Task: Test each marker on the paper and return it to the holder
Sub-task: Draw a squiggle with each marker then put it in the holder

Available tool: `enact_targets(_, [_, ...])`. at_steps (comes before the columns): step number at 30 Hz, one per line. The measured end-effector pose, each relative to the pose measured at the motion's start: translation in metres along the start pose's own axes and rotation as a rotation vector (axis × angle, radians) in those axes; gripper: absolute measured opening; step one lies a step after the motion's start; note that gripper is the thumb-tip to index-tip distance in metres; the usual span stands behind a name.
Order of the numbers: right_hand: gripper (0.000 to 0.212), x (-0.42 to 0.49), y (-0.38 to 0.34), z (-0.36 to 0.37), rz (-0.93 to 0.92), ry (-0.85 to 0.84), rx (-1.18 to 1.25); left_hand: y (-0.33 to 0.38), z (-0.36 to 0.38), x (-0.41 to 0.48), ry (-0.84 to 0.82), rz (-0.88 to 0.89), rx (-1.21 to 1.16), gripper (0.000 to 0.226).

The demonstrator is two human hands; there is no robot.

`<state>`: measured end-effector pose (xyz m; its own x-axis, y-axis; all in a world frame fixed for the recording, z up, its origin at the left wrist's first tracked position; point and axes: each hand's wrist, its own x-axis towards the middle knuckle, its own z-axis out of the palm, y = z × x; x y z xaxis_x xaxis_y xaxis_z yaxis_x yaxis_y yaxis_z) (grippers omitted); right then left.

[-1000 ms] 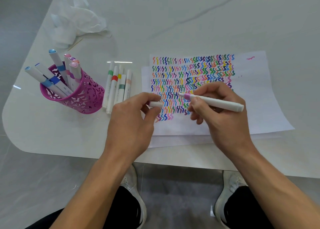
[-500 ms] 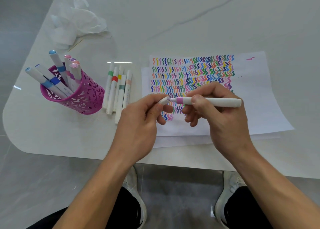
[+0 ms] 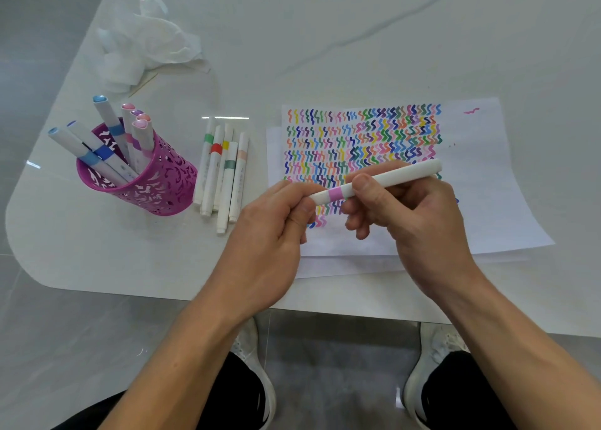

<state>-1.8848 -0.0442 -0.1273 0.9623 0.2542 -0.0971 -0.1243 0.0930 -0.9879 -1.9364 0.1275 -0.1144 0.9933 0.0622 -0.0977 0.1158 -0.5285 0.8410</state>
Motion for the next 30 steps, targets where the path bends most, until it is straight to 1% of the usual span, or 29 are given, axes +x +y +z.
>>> enact_targets(2, [0.016, -0.001, 0.0, 0.001, 0.011, -0.018, 0.017, 0.0, 0.0, -0.001, 0.001, 0.014, 0.028, 0.023])
enact_targets(6, [0.011, -0.002, 0.001, 0.0, 0.006, -0.065, 0.022, -0.001, 0.001, -0.002, 0.009, 0.015, 0.007, 0.022])
enact_targets(10, [0.017, -0.002, 0.0, 0.002, 0.003, -0.088, 0.019, 0.001, 0.001, -0.004, 0.028, 0.017, -0.026, 0.023])
enact_targets(13, [0.015, -0.003, 0.002, 0.003, 0.004, -0.105, 0.021, 0.002, 0.0, -0.004, 0.031, 0.014, -0.016, 0.023])
enact_targets(16, [0.018, -0.001, 0.0, 0.001, 0.031, -0.102, 0.041, 0.007, -0.002, -0.002, 0.076, 0.025, -0.026, 0.022])
enact_targets(20, [0.023, 0.0, 0.004, 0.002, 0.059, -0.076, -0.026, 0.009, -0.011, 0.0, 0.174, 0.03, -0.097, 0.018])
enact_targets(23, [0.03, 0.0, 0.009, 0.003, 0.081, -0.063, -0.051, 0.007, -0.024, -0.002, 0.277, 0.06, -0.131, 0.019])
enact_targets(27, [0.029, 0.003, 0.011, 0.002, 0.058, -0.037, -0.108, 0.004, -0.042, -0.004, 0.461, 0.086, -0.237, 0.017])
enact_targets(30, [0.027, 0.003, 0.013, 0.002, 0.041, -0.019, -0.134, 0.002, -0.055, -0.005, 0.637, 0.161, -0.23, 0.017])
